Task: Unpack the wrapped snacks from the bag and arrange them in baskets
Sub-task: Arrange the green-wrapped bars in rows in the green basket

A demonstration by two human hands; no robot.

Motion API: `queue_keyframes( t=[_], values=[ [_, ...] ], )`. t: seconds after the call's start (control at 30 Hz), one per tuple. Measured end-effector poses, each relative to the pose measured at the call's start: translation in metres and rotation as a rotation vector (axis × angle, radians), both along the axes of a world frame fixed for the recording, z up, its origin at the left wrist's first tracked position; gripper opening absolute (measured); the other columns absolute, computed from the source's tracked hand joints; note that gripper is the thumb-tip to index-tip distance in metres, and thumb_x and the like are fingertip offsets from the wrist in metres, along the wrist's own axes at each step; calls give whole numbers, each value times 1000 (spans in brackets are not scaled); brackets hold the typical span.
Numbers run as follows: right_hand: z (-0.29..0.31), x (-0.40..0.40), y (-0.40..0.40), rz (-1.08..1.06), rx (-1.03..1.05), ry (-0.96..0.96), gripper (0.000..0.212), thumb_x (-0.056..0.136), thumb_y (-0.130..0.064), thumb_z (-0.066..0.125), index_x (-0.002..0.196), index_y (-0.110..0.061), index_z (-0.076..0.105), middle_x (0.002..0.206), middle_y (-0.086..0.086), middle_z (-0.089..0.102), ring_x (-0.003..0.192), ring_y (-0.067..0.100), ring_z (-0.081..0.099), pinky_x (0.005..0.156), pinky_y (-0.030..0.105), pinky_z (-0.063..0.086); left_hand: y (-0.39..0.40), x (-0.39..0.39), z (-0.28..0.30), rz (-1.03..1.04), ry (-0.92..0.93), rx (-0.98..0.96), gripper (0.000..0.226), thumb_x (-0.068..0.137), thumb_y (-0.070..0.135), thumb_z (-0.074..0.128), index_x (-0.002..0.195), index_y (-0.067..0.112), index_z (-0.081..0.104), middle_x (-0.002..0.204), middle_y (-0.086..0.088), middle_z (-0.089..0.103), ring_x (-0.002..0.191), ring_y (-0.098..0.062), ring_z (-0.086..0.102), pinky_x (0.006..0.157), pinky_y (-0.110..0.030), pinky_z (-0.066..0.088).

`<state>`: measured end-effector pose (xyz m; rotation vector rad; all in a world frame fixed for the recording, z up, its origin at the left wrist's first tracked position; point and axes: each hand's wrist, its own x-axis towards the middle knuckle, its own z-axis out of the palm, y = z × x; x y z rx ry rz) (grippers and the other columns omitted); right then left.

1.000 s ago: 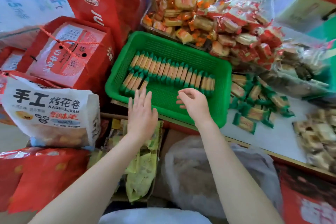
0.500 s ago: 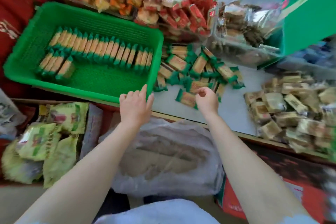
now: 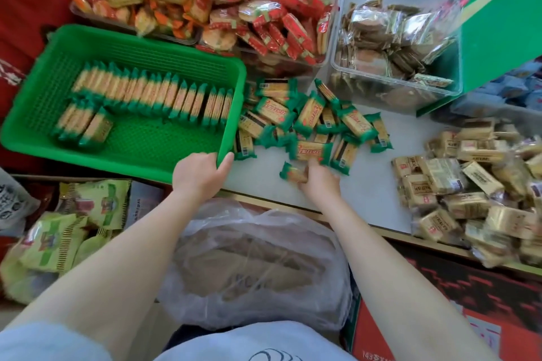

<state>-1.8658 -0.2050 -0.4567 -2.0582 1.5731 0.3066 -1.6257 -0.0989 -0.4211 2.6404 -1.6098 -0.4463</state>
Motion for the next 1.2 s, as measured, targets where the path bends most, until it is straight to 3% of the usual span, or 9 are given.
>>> queue_keyframes(
  t=[0.07, 0.2, 0.3, 0.4, 0.53, 0.7, 0.83, 1.0, 1.2],
  values=[
    [3, -2, -12, 6, -107, -59, 32, 92, -19, 63, 121, -14, 51, 112, 11, 66, 107, 35, 58, 94, 44, 39, -1, -1, 0, 6, 5, -5, 64, 101, 62, 28, 62, 15, 48, 60, -3, 52, 54, -22, 49, 47, -32, 30],
    [5, 1, -41, 93, -349, -11, 41, 87, -18, 72, 125, -9, 59, 136, 18, 48, 128, 37, 40, 103, 45, 35, 0, 0, 0, 11, 2, -21, 65, 101, 62, 28, 60, 15, 46, 59, -3, 50, 52, -21, 47, 47, -31, 27],
    [-3, 9, -49, 88, -265, 8, 52, 84, -18, 76, 126, -9, 47, 132, 14, 52, 127, 35, 47, 111, 47, 32, 0, 1, -1, 7, -6, -25, 64, 101, 63, 27, 60, 16, 44, 59, -2, 50, 52, -21, 47, 46, -31, 27],
    [-3, 15, -41, 32, -199, 70, 50, 88, -24, 70, 127, -12, 40, 118, 10, 62, 112, 32, 58, 102, 46, 33, 0, 1, -5, -1, -21, -23, 64, 100, 64, 25, 62, 16, 46, 60, -2, 51, 52, -21, 48, 46, -30, 29],
    [-3, 13, -1, 256, -187, 189, 46, 95, -28, 61, 134, -10, 44, 130, 11, 56, 120, 31, 52, 98, 41, 38, 1, 0, -5, 1, -32, -2, 65, 100, 64, 24, 68, 15, 54, 63, -2, 53, 55, -21, 51, 46, -31, 32],
    [14, 41, 6, -83, 47, -290, 45, 90, -37, 70, 120, -12, 47, 111, 7, 60, 96, 28, 57, 77, 35, 46, -1, 1, -5, 4, -37, 1, 66, 100, 64, 24, 75, 14, 59, 68, -3, 56, 62, -24, 54, 49, -33, 39],
    [38, 85, -36, -276, 150, -589, 50, 89, -40, 73, 125, -10, 56, 111, 1, 60, 96, 18, 57, 81, 30, 44, -1, 2, -4, 13, -26, 7, 66, 99, 65, 24, 75, 14, 59, 69, -3, 56, 64, -25, 54, 50, -33, 40],
    [23, 115, -60, -181, 157, -408, 68, 86, -55, 71, 135, -10, 56, 135, 12, 50, 123, 28, 52, 106, 41, 44, -1, 1, -5, 13, -17, -6, 65, 100, 64, 25, 75, 14, 58, 68, -2, 54, 63, -23, 52, 48, -32, 34],
    [19, 122, -53, -98, 141, -326, 73, 88, -49, 72, 146, -14, 45, 143, 13, 44, 128, 32, 49, 106, 40, 41, 0, 0, -6, -3, -31, -10, 66, 100, 64, 24, 80, 14, 62, 70, -2, 57, 65, -23, 54, 47, -32, 33]
  ],
)
